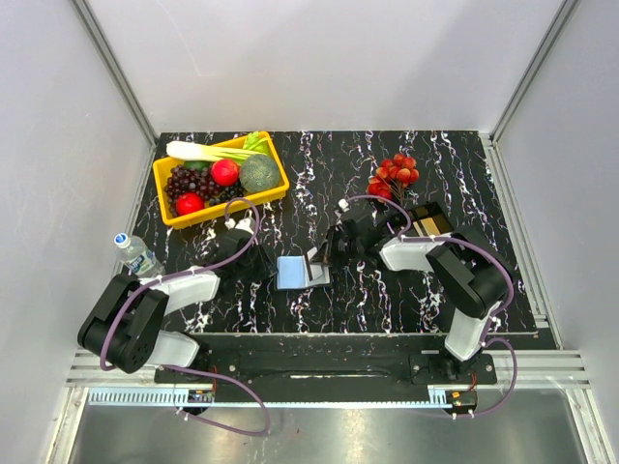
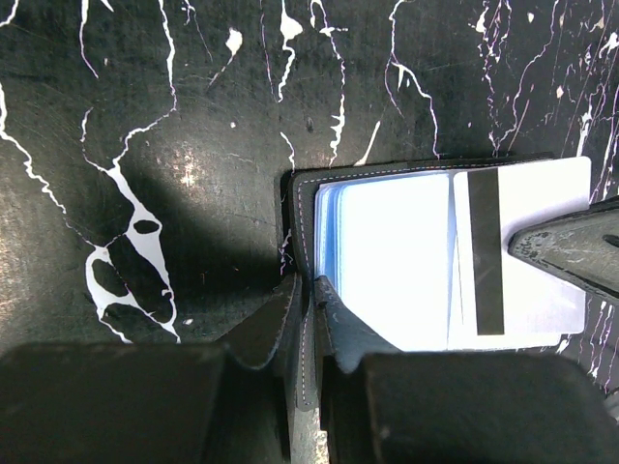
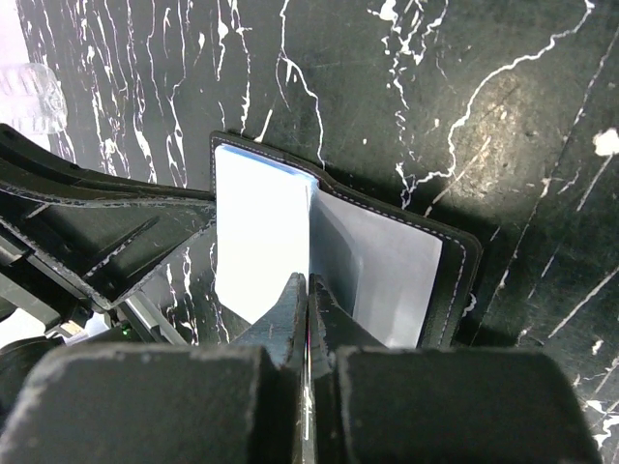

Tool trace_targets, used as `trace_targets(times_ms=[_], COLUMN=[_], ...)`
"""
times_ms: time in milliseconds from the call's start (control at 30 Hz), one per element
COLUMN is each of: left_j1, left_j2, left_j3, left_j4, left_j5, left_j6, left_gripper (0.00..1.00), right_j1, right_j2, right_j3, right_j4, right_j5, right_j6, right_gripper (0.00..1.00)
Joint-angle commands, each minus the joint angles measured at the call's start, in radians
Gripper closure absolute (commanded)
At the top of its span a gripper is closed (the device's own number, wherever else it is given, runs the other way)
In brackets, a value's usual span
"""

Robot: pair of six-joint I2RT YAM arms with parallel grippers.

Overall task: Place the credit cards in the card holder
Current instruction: Turn over the card slot in the card holder.

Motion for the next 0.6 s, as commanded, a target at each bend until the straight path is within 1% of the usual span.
trace_targets(times_ms=[0,200,400,467,567], left_j1=[0.001,-0.001,-0.005,-0.007,-0.007], left_j2=[0.016,0.001,0.001,-0.001,-0.004], left_j3=[0.011,-0.001,-0.012,-0.012,-0.013], left_j4=[-0.046,-0.044,-0.029,-0.029,-0.033], left_j5=[-0.002,0.005,0.014,0.011,0.009], left_j6=[0.025,0.006,-0.011,-0.015,-0.015], left_gripper=[0.88,0.88,0.88,0.88,0.89], right_j1=[-0.002,0.000,0.000,0.001,0.000], right_j2=[-0.019,-0.002,0.044,0.039,0.000], right_j3=[-0.029,-0.086,-0.137,-0.150,-0.166], right_j4=[0.075,0.176,0.345,0.373,0.359], right_j5=[0.032,0.038,-0.012,-0.008,0.035], right_j6=[0.046,0.122,0.169,0.178,0.166], right_gripper=[1.00,1.00,1.00,1.00,1.00])
